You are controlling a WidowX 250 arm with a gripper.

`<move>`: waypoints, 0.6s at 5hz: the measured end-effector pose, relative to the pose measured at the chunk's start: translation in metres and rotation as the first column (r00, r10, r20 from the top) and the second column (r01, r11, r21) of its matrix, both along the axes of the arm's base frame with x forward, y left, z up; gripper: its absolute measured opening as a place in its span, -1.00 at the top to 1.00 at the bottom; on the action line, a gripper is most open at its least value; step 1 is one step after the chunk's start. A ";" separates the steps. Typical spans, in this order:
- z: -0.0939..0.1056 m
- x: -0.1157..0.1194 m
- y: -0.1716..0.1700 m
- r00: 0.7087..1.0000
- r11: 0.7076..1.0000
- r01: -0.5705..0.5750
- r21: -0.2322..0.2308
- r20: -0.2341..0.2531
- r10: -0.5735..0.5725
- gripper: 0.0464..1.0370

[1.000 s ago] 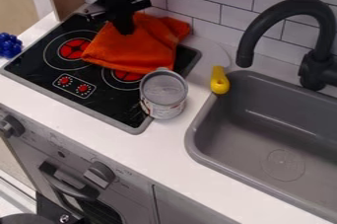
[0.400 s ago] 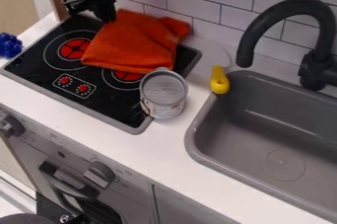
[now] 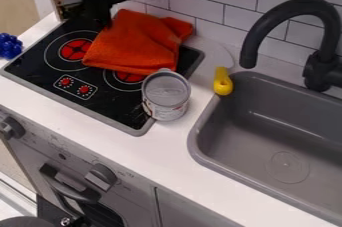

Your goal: Move the yellow cloth to the bottom right corner of the table

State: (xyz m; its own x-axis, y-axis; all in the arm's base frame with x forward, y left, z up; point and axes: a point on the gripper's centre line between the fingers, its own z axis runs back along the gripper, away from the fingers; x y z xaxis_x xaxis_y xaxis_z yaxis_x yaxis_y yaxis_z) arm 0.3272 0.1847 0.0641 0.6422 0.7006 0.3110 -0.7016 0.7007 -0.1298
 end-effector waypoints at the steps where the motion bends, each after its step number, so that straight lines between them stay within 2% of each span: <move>1: -0.004 -0.019 0.012 0.996 0.999 0.031 0.017 -0.080 -0.030 0.99; 2: -0.002 -0.039 0.024 0.993 0.997 0.060 0.055 -0.105 -0.054 0.99; 3: -0.003 -0.060 0.037 0.982 0.994 0.104 0.040 -0.165 -0.096 0.99</move>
State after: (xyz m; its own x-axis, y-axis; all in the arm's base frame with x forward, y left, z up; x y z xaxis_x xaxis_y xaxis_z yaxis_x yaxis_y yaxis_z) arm 0.2673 0.2221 0.0606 0.7531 0.6170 0.2282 -0.6365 0.7711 0.0158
